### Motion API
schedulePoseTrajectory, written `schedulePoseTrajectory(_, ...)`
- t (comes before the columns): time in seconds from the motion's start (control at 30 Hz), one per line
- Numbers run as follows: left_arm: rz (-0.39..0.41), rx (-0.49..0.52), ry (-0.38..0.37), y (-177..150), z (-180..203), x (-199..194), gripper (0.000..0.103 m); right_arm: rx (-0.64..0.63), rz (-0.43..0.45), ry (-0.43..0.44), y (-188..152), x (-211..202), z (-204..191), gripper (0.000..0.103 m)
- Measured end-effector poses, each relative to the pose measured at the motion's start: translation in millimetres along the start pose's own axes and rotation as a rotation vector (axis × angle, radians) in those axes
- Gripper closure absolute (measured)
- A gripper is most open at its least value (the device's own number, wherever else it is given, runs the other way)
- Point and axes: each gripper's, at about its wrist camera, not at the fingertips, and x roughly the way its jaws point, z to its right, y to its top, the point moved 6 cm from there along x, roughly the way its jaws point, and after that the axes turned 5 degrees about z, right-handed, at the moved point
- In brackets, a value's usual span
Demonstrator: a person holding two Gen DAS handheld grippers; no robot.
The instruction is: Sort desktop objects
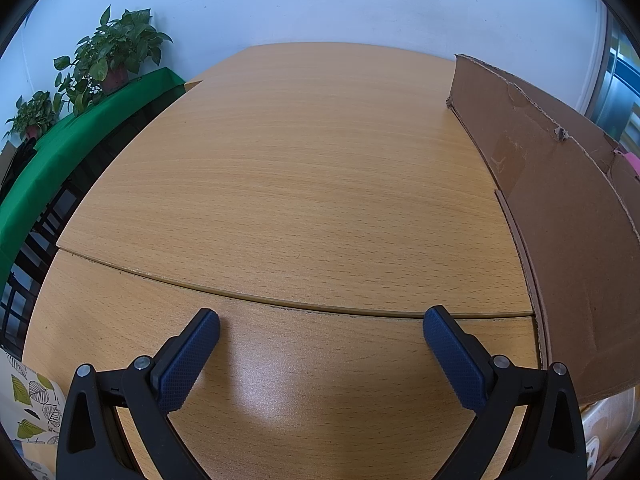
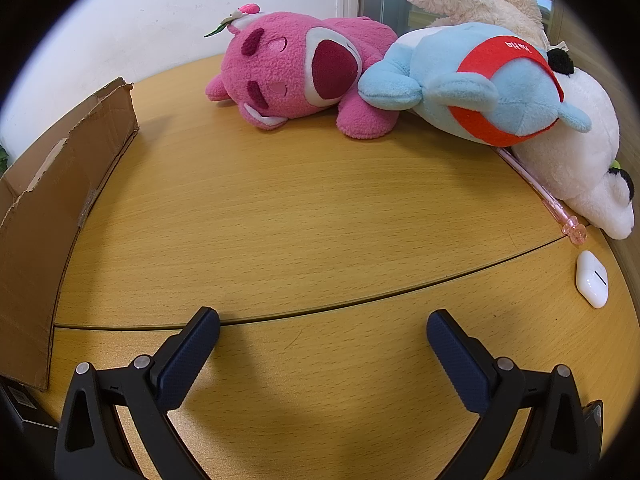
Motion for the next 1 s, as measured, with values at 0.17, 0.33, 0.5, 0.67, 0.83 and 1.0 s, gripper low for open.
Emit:
schedulePoseTrajectory(0.17,0.000,-0.001,0.002,0,0,0,0.000,0.000,0.000,0.000,0,0,0,0.000)
schedulePoseTrajectory(0.33,0.000,0.002,-0.001,0,1,0,0.000,0.000,0.000,0.000,0,0,0,0.000)
schedulePoseTrajectory(0.5,-0.002,-0.006,0.003,-6,2,-6,0.000,0.000,0.000,0.000,0,0,0,0.000)
schedulePoseTrajectory(0.67,0.039,-0.017,-0.118,-27,29,-75,0.001,0.001,0.001,-0.001,0,-1,0,0.000)
schedulePoseTrajectory(0.83,0.156,0.022,-0.273,-46,68,-176,0.000,0.011,0.002,-0.003,-1,-2,1,0.000)
schedulePoseTrajectory(1.0,0.118,-0.059,-0.449,-73,90,-202,0.001,-0.083,-0.020,-0.099,-14,-22,-4,0.001)
